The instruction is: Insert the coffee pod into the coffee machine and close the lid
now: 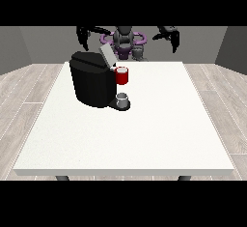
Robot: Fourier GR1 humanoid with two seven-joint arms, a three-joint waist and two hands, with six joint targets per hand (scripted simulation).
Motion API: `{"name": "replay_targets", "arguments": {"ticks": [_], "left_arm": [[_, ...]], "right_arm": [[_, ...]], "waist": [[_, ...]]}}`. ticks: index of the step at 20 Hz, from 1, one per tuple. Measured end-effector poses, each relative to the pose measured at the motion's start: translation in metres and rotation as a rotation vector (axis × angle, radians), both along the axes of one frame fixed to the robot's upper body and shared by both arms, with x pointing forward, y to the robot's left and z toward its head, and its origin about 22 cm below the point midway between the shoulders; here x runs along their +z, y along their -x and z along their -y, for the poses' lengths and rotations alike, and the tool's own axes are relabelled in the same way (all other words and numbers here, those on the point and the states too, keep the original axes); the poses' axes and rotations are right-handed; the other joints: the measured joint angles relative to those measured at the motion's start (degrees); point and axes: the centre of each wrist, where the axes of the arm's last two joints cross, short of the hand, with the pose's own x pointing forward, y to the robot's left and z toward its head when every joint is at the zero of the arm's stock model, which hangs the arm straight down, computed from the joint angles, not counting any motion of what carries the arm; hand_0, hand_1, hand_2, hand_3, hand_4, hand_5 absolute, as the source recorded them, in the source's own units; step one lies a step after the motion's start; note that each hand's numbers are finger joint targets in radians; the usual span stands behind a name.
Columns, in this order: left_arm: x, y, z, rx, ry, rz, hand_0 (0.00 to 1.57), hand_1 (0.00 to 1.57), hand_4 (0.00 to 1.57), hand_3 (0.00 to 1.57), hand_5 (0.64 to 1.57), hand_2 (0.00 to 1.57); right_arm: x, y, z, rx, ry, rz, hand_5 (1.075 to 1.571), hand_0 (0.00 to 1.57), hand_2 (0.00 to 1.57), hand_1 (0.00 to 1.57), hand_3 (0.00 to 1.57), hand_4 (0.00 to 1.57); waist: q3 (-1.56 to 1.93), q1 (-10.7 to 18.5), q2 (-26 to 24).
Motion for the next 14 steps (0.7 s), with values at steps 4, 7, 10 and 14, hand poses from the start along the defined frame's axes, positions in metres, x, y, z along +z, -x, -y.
{"name": "replay_targets", "arguments": {"ticks": [4,7,10,14], "left_arm": [[0.005,0.012,-0.006,0.028,0.004,0.028,0.00,0.00,0.35,0.00,1.571,0.00],[0.015,0.016,-0.008,0.047,0.010,0.042,0.00,0.00,0.36,0.00,1.571,0.00],[0.022,0.020,-0.012,0.059,0.014,0.072,0.00,0.00,0.37,0.00,1.571,0.00],[0.030,0.025,-0.024,0.079,0.009,0.103,0.00,0.00,0.37,0.00,1.571,0.00]], "right_arm": [[-0.003,-0.004,-0.009,0.030,-0.013,-0.012,1.571,0.00,0.00,0.00,0.00,0.00],[0.000,-0.009,-0.019,0.054,-0.009,-0.007,1.571,0.00,0.00,0.00,0.00,0.00],[0.004,-0.015,-0.028,0.091,0.000,0.013,1.571,0.00,0.00,0.00,0.00,0.00],[0.008,-0.021,-0.039,0.132,0.009,0.033,1.571,0.00,0.00,0.00,0.00,0.00]], "waist": [[0.00,-1.15,1.80],[-0.01,-2.02,2.70],[-0.02,-2.49,4.58],[-0.01,-3.03,6.30]]}}
